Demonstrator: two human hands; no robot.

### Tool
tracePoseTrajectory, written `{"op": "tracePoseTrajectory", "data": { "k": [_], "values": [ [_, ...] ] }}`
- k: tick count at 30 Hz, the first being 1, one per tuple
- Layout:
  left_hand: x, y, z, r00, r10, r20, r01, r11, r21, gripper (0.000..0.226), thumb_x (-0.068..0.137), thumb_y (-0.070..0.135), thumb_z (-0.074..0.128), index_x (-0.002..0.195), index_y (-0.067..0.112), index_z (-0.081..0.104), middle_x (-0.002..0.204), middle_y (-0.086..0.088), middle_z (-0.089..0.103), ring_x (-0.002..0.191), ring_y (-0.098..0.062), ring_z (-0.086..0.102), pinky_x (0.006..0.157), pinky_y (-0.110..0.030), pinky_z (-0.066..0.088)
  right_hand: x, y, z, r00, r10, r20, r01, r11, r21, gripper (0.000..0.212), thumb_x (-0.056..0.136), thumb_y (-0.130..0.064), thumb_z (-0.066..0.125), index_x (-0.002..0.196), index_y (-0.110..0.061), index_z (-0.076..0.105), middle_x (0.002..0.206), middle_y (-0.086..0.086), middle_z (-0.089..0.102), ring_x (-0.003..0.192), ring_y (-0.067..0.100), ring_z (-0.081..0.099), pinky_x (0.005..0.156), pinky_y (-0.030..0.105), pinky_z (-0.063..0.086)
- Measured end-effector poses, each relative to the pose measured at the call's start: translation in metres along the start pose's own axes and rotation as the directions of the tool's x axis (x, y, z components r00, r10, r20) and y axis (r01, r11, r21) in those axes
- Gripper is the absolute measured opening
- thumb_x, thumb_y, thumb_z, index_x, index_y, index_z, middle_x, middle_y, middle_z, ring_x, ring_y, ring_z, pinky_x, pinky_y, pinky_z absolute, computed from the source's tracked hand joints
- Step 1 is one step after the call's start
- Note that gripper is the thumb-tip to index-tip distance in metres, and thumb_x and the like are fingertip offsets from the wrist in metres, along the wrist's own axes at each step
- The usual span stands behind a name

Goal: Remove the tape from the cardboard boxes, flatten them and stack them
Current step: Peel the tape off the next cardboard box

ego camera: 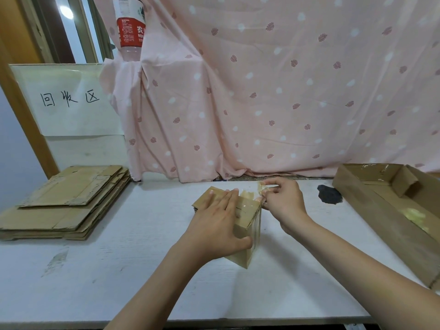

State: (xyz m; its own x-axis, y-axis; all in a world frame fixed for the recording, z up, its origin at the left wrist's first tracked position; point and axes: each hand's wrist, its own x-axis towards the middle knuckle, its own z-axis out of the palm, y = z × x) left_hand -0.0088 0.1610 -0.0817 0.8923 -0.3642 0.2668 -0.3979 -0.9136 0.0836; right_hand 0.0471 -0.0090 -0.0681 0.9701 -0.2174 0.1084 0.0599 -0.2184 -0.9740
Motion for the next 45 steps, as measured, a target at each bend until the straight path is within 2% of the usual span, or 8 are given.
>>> {"op": "tracePoseTrajectory", "data": {
  "k": [10,16,20,27,31,34,38,45],
  "values": [
    [-0.005,0.000,0.001,0.999,0.010,-0.037,-0.010,1.000,0.006,0.102,0.084,0.063,0.051,0.159,0.016,0.001,0.166,0.004,0.001,0.151,-0.004,-0.007,0.122,-0.037,-0.013,-0.003,-0.019,-0.004,0.986,-0.160,0.041,0.161,0.987,-0.019,0.031,0.095,0.007,0.049,0.092,-0.019,0.065,0.093,0.006,0.060,0.054,0.027,0.069,0.074,0.046,0.062],
    [-0.003,0.003,0.002,1.000,0.023,-0.018,-0.022,1.000,0.017,0.102,0.083,0.064,0.050,0.159,0.017,0.001,0.166,0.004,0.002,0.151,-0.005,-0.006,0.122,-0.038,-0.012,0.008,-0.029,-0.005,0.979,-0.189,0.074,0.193,0.980,-0.054,0.022,0.097,0.001,0.052,0.098,-0.014,0.068,0.069,0.007,0.067,0.055,0.031,0.070,0.082,0.051,0.059],
    [0.000,0.002,0.000,1.000,0.014,-0.002,-0.014,1.000,0.018,0.102,0.082,0.064,0.050,0.159,0.017,0.002,0.166,0.004,0.003,0.151,-0.005,-0.005,0.122,-0.038,-0.011,0.008,-0.036,-0.009,0.947,-0.196,0.256,0.204,0.979,-0.005,0.030,0.103,-0.012,0.050,0.082,-0.011,0.071,0.065,0.004,0.067,0.060,0.021,0.066,0.091,0.049,0.057],
    [0.007,0.008,-0.001,0.999,0.012,0.030,-0.013,1.000,0.021,0.102,0.083,0.060,0.051,0.159,0.015,0.001,0.167,0.001,0.002,0.151,-0.006,-0.005,0.122,-0.039,-0.011,0.010,-0.029,-0.033,0.782,-0.034,0.622,0.307,0.889,-0.338,0.028,0.091,-0.035,0.071,0.118,-0.033,0.072,0.114,-0.004,0.070,0.098,0.009,0.065,0.095,0.030,0.050],
    [0.006,0.009,-0.002,0.999,0.012,0.041,-0.013,1.000,0.027,0.102,0.083,0.061,0.050,0.159,0.015,-0.001,0.167,0.002,-0.001,0.151,-0.005,-0.006,0.122,-0.039,-0.012,0.008,-0.033,-0.024,0.829,-0.171,0.532,0.439,0.788,-0.431,0.014,0.090,-0.029,0.073,0.096,-0.020,0.081,0.093,0.011,0.066,0.087,0.027,0.063,0.079,0.034,0.051],
    [0.005,0.008,-0.003,0.998,0.009,0.061,-0.012,0.999,0.039,0.104,0.081,0.064,0.046,0.159,0.015,-0.002,0.167,0.002,-0.002,0.151,-0.005,-0.007,0.122,-0.040,-0.012,0.013,-0.041,-0.024,0.874,-0.141,0.464,0.378,0.797,-0.472,0.013,0.092,-0.020,0.070,0.085,-0.016,0.080,0.070,-0.004,0.070,0.067,0.009,0.066,0.059,0.022,0.046],
    [0.006,0.008,-0.003,0.997,0.001,0.075,-0.004,0.999,0.040,0.105,0.078,0.065,0.043,0.159,0.015,-0.001,0.167,0.003,-0.001,0.151,-0.004,-0.006,0.122,-0.041,-0.011,0.016,-0.045,-0.020,0.889,-0.127,0.439,0.368,0.770,-0.522,0.011,0.091,-0.013,0.070,0.081,-0.011,0.074,0.071,0.000,0.071,0.058,0.006,0.065,0.057,0.018,0.047],
    [0.007,0.009,-0.003,0.998,0.006,0.065,-0.009,0.999,0.033,0.105,0.079,0.065,0.046,0.159,0.015,0.000,0.167,0.003,0.001,0.151,-0.005,-0.005,0.122,-0.040,-0.010,0.004,-0.031,-0.013,0.844,-0.359,0.398,0.531,0.661,-0.530,0.012,0.092,-0.008,0.064,0.081,-0.008,0.068,0.071,-0.007,0.059,0.069,0.006,0.051,0.058,0.011,0.035]
  ]
}}
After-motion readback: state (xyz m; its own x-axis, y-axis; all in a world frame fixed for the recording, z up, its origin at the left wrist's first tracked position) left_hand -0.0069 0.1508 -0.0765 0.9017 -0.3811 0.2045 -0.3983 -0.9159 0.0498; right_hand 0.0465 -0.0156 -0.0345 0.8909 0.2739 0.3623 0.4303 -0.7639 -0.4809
